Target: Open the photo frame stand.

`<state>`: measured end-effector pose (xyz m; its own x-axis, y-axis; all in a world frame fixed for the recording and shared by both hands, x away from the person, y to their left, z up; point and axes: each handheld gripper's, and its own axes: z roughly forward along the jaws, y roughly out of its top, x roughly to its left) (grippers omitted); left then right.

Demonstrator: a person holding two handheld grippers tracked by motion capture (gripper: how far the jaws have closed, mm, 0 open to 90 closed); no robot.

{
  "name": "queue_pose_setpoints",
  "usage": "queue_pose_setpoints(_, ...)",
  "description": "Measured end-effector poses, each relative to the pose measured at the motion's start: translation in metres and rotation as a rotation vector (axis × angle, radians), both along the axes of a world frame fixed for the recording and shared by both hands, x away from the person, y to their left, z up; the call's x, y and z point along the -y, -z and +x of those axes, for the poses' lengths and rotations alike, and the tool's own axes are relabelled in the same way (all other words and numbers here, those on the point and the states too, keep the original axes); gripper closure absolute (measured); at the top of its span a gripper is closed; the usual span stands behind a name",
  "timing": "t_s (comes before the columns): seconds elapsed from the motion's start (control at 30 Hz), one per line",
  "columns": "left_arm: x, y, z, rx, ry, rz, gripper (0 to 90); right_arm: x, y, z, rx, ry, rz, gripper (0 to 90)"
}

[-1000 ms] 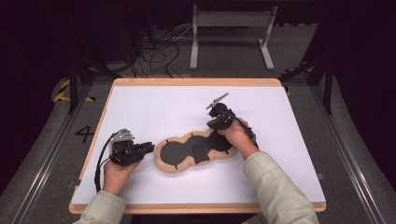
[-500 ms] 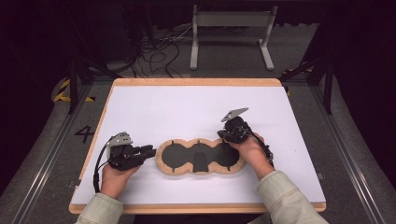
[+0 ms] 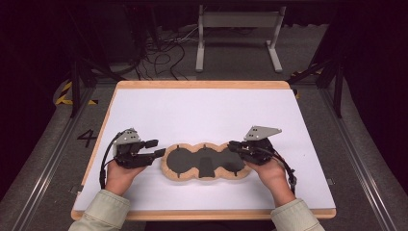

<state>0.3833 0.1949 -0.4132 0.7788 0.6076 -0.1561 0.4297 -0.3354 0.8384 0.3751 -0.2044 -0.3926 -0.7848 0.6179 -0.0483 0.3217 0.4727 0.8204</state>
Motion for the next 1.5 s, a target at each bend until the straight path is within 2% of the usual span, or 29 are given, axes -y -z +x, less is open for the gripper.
queue_pose_setpoints(0.1,0.001,0.0,0.002,0.001,-0.001,-0.001,49.0,0.0,-0.002,-0.008,-0.007,-0.029,0.024,81.1)
queue_pose_setpoints(0.33,-0.003,-0.001,-0.001,0.007,-0.017,-0.002,49.0,-0.008,-0.006,-0.022,-0.033,-0.093,0.005,79.9)
queue_pose_setpoints(0.5,-0.005,-0.001,0.0,0.011,-0.02,-0.006,49.3,-0.013,-0.008,-0.03,-0.043,-0.122,0.001,74.1)
queue_pose_setpoints(0.63,-0.004,0.0,0.0,0.005,-0.022,-0.004,49.2,-0.016,-0.007,-0.033,-0.092,-0.162,0.005,73.0)
queue_pose_setpoints(0.83,-0.004,0.0,0.0,0.003,-0.018,0.0,49.0,-0.024,0.002,-0.039,-0.144,-0.215,-0.04,76.4)
queue_pose_setpoints(1.0,-0.005,0.001,0.0,0.004,-0.013,0.004,49.1,-0.027,0.011,-0.042,-0.185,-0.229,-0.065,78.8)
queue_pose_setpoints(1.13,-0.005,0.002,0.001,-0.009,-0.013,-0.017,47.7,-0.03,0.021,-0.041,-0.217,-0.236,-0.086,81.1)
queue_pose_setpoints(1.23,-0.005,0.002,0.0,-0.009,-0.014,-0.014,47.5,-0.031,0.026,-0.04,-0.232,-0.242,-0.098,83.3)
queue_pose_setpoints(1.37,-0.006,0.003,0.0,-0.013,-0.019,-0.009,47.8,-0.036,0.035,-0.038,-0.282,-0.253,-0.127,90.0)
queue_pose_setpoints(1.5,-0.007,0.003,0.0,-0.02,-0.025,-0.012,47.5,-0.039,0.04,-0.037,-0.287,-0.253,-0.139,90.0)
